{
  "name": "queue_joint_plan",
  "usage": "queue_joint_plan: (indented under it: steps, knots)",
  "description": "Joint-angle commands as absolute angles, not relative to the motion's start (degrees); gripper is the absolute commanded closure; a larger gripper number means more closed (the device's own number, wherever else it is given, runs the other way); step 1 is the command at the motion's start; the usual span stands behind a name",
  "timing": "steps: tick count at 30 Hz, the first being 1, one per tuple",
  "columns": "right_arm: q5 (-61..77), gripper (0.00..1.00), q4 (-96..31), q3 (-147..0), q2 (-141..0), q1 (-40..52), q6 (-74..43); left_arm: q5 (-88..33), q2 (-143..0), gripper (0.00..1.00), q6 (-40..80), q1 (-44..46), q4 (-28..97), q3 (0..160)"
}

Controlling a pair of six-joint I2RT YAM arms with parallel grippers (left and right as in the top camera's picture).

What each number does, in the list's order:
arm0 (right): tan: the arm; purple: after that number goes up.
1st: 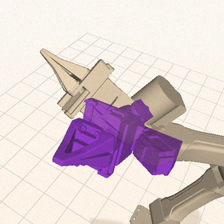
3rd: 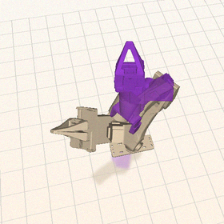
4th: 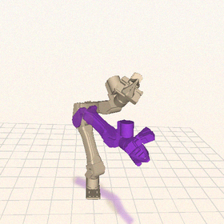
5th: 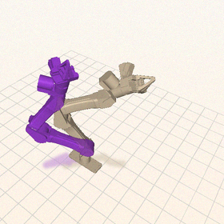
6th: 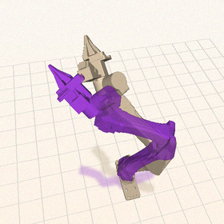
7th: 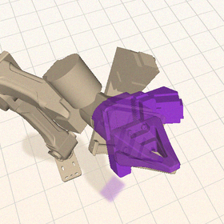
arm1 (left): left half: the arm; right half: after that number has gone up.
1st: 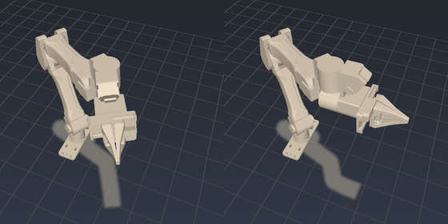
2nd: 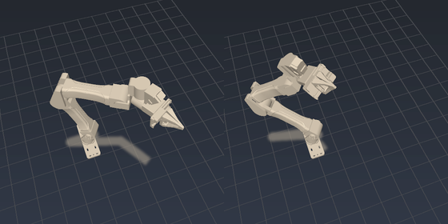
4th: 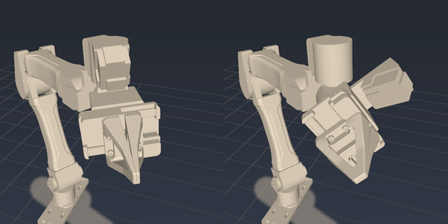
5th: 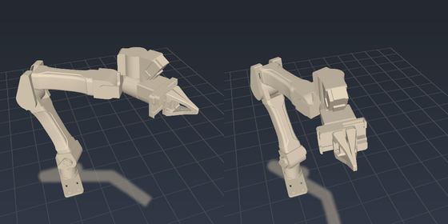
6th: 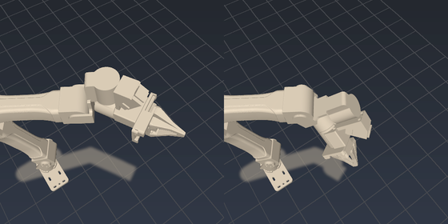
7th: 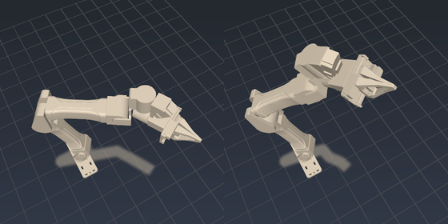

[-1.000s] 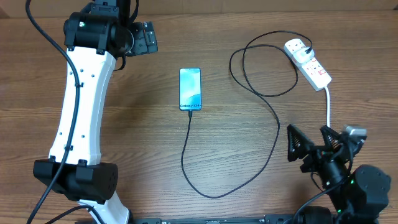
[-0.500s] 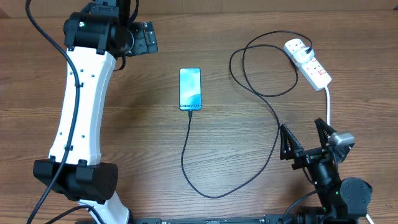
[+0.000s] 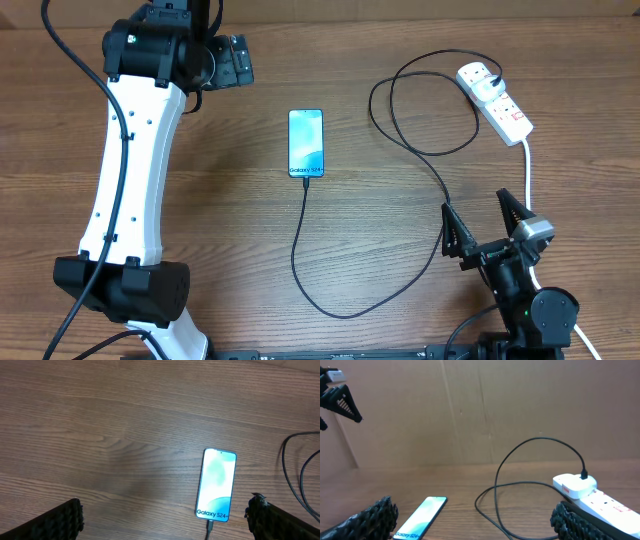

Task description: Plug charger to phone and switch on socket

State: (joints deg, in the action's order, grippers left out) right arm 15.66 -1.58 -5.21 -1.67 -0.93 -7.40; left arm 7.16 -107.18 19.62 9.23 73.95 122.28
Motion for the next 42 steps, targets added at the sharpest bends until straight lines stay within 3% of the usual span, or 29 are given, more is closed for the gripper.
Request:
queue_joint_plan:
  steps: [1, 13, 23, 39, 42]
  knots:
    - [15.14, 0.00, 0.73, -2.96, -0.12, -0.32, -4.54, 7.90, -107.68, 0.00, 20.80, 8.99, 73.91, 122.19]
    - [14.72, 0.00, 6.50, -0.43, -0.12, -0.27, 0.32, 7.92, -107.68, 0.00, 20.80, 8.99, 73.89, 122.19]
    - [12.38, 0.00, -3.86, -0.43, -0.12, -0.27, 0.54, 7.90, -107.68, 0.00, 20.80, 8.99, 73.89, 122.19]
    - [3.46, 0.00, -4.84, -0.47, -0.12, -0.27, 0.58, 7.92, -107.68, 0.00, 20.80, 8.97, 73.89, 122.19]
    - [3.16, 0.00, -4.86, -0.47, -0.12, -0.27, 5.23, 7.90, -107.68, 0.00, 20.80, 8.99, 73.89, 122.19]
